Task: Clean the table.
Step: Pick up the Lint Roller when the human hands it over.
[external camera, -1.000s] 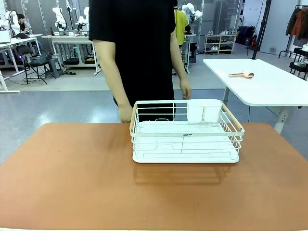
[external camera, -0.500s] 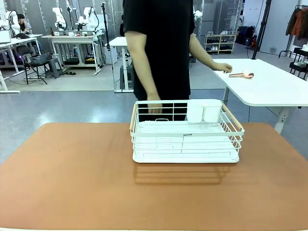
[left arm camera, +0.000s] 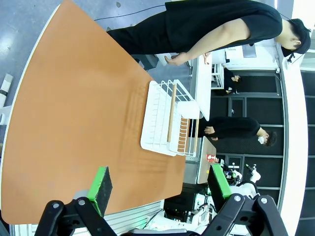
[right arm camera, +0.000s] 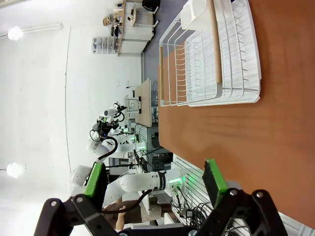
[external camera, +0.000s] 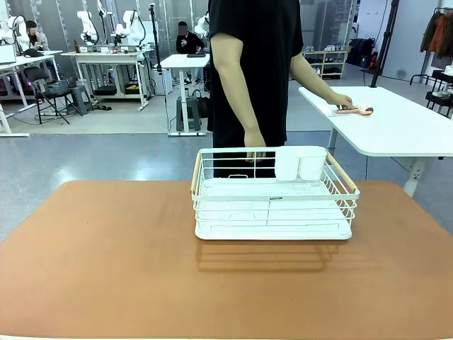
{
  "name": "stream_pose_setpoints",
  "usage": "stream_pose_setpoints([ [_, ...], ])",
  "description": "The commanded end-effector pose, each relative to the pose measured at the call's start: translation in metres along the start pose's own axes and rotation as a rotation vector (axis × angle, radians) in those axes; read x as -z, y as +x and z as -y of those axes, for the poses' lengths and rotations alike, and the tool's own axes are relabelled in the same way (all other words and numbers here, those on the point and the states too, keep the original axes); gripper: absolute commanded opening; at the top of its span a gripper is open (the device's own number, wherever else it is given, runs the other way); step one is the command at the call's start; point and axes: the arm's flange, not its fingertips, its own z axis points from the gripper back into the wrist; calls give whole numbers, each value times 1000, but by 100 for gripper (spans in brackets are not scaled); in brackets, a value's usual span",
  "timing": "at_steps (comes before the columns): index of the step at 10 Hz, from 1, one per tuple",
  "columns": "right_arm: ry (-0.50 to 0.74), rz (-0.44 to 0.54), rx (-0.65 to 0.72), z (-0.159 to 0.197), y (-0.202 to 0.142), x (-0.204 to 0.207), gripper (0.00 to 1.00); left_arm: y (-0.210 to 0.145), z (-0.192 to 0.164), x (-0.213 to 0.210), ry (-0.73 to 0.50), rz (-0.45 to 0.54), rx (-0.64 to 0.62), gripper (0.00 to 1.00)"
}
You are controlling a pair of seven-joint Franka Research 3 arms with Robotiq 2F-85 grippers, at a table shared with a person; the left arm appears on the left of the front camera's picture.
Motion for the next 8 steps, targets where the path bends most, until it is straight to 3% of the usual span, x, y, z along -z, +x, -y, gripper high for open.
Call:
stream_pose_setpoints([
  [1, 14, 1, -26, -2, -2, 0, 100, 0, -2, -4, -7, -11, 24, 100],
  [8, 14, 1, -26, -2, -2, 0, 100, 0, -2, -4, -7, -11, 24, 100],
])
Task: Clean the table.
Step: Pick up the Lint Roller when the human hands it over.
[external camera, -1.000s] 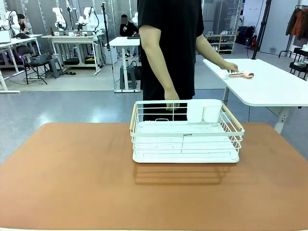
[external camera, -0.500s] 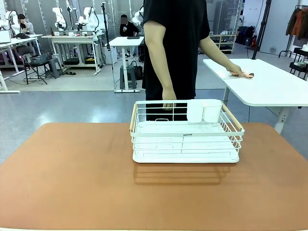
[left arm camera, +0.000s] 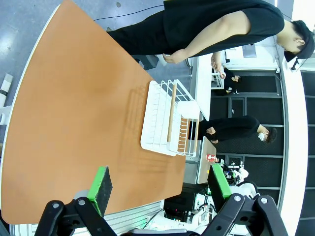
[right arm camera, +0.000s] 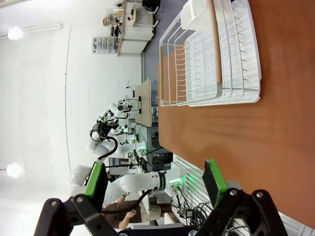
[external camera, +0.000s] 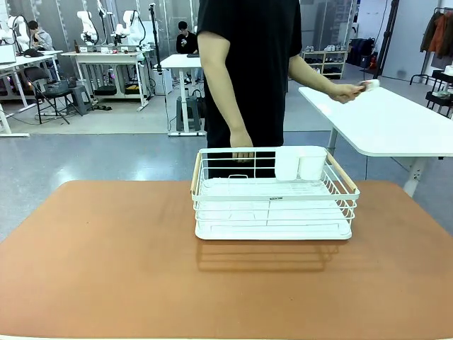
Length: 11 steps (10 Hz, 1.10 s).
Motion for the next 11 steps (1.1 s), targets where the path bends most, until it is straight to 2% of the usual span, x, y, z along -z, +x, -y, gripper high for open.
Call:
stream_pose_setpoints([
  [1, 14, 1, -25, -2, -2, 0, 100, 0, -2, -4, -7, -11, 24, 100],
  [11, 14, 1, -25, -2, -2, 0, 100, 0, -2, -4, -7, -11, 24, 100],
])
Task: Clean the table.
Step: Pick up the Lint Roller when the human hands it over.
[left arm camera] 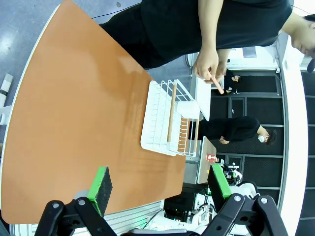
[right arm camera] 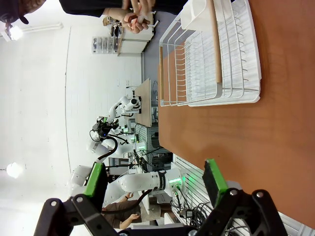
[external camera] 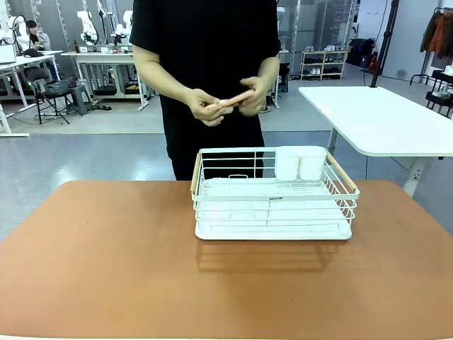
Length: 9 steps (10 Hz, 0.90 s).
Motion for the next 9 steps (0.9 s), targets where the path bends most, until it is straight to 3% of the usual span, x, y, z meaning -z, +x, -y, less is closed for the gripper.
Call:
stream_pose_setpoints([
  [1, 14, 1, -25, -2, -2, 0, 100, 0, -2, -4, -8, -10, 24, 100],
  [9, 14, 1, -25, -2, -2, 0, 100, 0, -2, -4, -8, -10, 24, 100],
])
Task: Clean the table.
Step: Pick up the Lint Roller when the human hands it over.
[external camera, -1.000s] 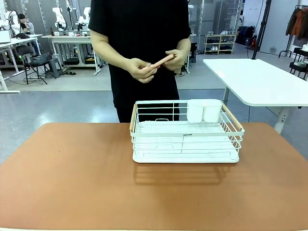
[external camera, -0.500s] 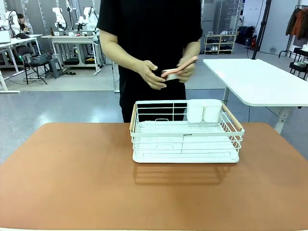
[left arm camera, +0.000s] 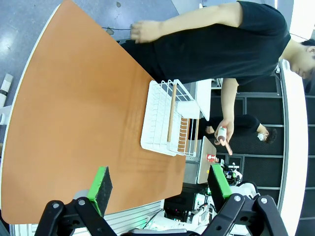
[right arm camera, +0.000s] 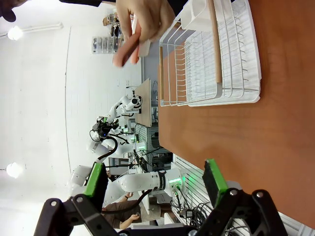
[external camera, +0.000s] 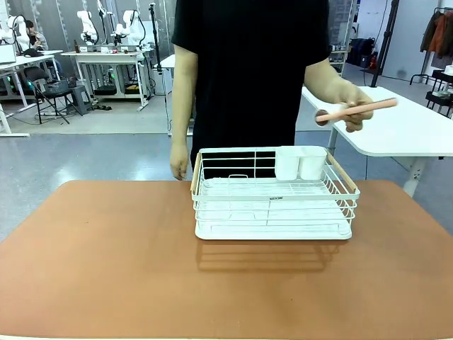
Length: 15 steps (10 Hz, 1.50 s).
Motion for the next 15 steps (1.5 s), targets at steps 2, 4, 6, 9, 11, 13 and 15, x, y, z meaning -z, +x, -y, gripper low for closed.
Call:
stream_pose_setpoints([
  [2, 14, 1, -25, -2, -2, 0, 100, 0, -2, -4, -8, -10, 24, 100],
  [4, 14, 1, -25, -2, -2, 0, 100, 0, -2, -4, -8, -10, 24, 100],
  [6, -2, -18, 49, -6, -3, 9, 100, 0, -2, -4, -8, -10, 24, 100],
  [9, -61, 46, 129, -37, -12, 46, 100, 0, -2, -4, -8, -10, 24, 100],
  [11, -56, 50, 178, -47, -13, 70, 100, 0, -2, -4, -8, -10, 24, 100],
  [13, -144, 33, 181, -64, -21, 104, 100, 0, -2, -4, -8, -10, 24, 100],
  [15, -171, 45, 164, -95, -21, 125, 100, 0, -2, -4, -8, -10, 24, 100],
])
